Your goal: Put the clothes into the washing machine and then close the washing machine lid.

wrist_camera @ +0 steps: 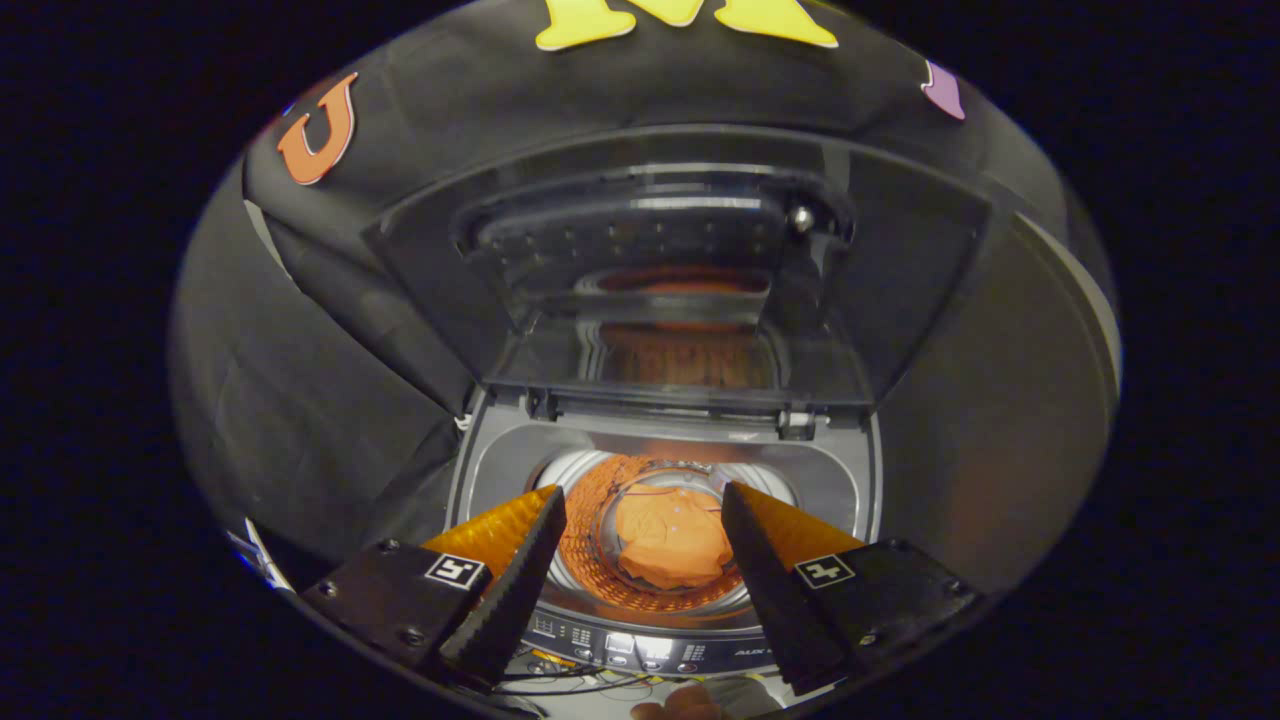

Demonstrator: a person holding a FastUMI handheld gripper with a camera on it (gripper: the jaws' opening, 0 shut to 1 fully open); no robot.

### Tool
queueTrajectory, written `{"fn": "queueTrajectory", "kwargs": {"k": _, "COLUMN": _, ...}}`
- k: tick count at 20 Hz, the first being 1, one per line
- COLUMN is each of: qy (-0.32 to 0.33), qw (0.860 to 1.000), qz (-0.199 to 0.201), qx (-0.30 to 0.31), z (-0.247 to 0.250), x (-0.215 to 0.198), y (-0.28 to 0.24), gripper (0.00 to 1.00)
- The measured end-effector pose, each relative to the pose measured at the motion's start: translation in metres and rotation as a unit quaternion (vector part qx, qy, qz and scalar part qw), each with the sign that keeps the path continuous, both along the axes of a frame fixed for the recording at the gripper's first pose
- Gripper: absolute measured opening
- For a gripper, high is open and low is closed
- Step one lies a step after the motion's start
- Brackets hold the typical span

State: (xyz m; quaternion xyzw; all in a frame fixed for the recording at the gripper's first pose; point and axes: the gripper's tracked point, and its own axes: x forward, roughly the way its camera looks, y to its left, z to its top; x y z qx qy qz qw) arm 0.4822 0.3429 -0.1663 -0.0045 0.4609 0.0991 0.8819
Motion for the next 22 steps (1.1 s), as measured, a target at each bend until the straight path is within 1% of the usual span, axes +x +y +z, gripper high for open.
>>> {"fn": "queueTrajectory", "kwargs": {"k": 5, "qy": -0.049, "qw": 0.999, "qz": 0.011, "qx": 0.006, "z": 0.073, "x": 0.011, "y": 0.007, "gripper": 0.97}}
{"fn": "queueTrajectory", "kwargs": {"k": 10, "qy": -0.087, "qw": 0.996, "qz": 0.024, "qx": 0.008, "z": 0.127, "x": 0.017, "y": 0.019, "gripper": 0.97}}
{"fn": "queueTrajectory", "kwargs": {"k": 16, "qy": -0.118, "qw": 0.992, "qz": 0.029, "qx": 0.012, "z": 0.166, "x": 0.02, "y": 0.029, "gripper": 0.97}}
{"fn": "queueTrajectory", "kwargs": {"k": 19, "qy": -0.127, "qw": 0.991, "qz": 0.032, "qx": 0.0, "z": 0.174, "x": 0.032, "y": 0.028, "gripper": 0.97}}
{"fn": "queueTrajectory", "kwargs": {"k": 22, "qy": -0.13, "qw": 0.991, "qz": 0.025, "qx": 0.003, "z": 0.187, "x": 0.049, "y": 0.029, "gripper": 0.97}}
